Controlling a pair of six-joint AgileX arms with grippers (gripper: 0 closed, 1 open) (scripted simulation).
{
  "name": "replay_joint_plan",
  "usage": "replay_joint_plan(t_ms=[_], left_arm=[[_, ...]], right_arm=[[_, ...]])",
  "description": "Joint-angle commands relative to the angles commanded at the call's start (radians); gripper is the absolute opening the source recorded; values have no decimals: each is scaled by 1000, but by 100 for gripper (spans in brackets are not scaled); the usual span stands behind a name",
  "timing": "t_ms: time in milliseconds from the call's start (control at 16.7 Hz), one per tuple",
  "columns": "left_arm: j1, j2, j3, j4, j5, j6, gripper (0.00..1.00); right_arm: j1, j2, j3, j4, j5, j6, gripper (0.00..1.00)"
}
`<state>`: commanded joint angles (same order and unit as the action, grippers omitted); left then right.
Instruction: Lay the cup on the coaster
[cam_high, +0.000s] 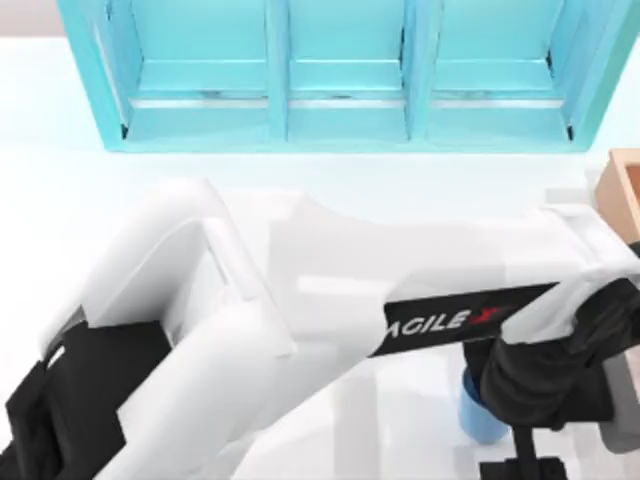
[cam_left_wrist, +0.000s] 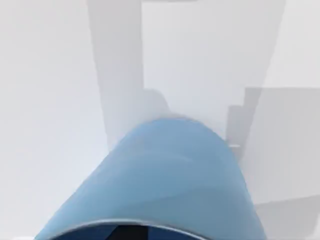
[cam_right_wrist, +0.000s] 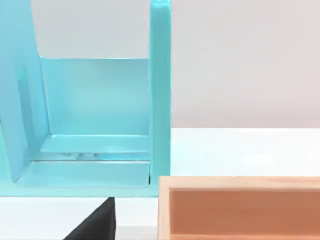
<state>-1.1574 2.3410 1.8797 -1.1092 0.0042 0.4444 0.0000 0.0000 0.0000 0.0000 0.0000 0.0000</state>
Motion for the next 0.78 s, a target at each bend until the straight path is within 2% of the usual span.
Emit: replay_joint_plan(t_ms=[480,780], left_arm=[[0,0,0,0,0,0,2],[0,0,0,0,0,0,0]], right_arm=[[0,0,0,0,0,0,100],[0,0,0,0,0,0,100]])
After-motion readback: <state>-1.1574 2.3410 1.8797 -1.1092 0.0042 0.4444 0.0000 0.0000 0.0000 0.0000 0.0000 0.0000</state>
